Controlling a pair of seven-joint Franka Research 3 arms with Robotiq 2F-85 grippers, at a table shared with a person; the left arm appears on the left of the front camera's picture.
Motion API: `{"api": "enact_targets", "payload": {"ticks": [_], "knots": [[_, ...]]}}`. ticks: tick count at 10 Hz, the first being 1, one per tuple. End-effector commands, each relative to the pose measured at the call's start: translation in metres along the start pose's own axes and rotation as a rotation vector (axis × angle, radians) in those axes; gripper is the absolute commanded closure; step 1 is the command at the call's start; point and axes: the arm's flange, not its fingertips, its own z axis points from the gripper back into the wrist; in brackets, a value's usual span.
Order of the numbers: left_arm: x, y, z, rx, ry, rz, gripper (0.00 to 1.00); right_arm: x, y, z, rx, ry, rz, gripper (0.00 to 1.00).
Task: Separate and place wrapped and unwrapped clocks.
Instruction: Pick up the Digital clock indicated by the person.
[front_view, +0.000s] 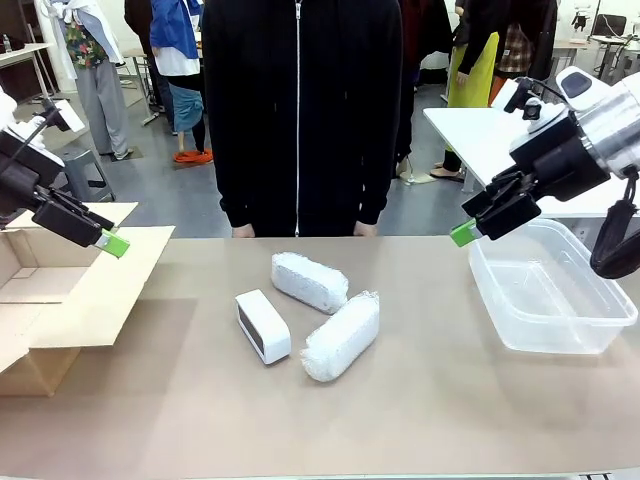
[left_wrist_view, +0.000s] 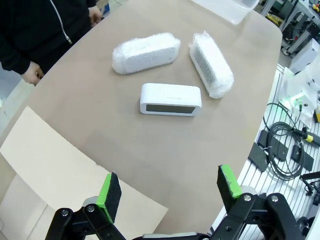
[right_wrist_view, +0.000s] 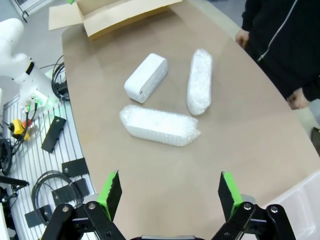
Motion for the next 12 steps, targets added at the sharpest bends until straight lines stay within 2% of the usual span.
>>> {"api": "enact_targets", "payload": {"ticks": [1, 8, 9, 10, 11, 12], "knots": [[-0.025, -0.011, 0.003, -0.015, -0.023, -0.032, 0.0, -0.025, 0.014, -0.006, 0.026, -0.006, 0.019, 0.0], [-0.027, -0.013, 0.008, 0.011, -0.006, -0.096, 0.0, -0.025, 0.016, -0.004, 0.025, 0.006, 0.044, 0.0], [-0.026, -0.014, 0.006, 0.03, 0.004, -0.1, 0.0, -0.024, 0.017, -0.005, -0.005, -0.012, 0.049, 0.0], [-0.023, -0.012, 0.001, -0.02, 0.009, -0.094, 0.0, -0.005, 0.0, 0.002, 0.006, 0.025, 0.023, 0.0], [-0.004, -0.003, 0.017, 0.017, -0.001, -0.075, 0.0, -0.005, 0.0, 0.002, 0.006, 0.025, 0.023, 0.0], [-0.004, -0.003, 0.017, 0.017, -0.001, -0.075, 0.0, -0.005, 0.0, 0.002, 0.006, 0.025, 0.023, 0.0]]}}
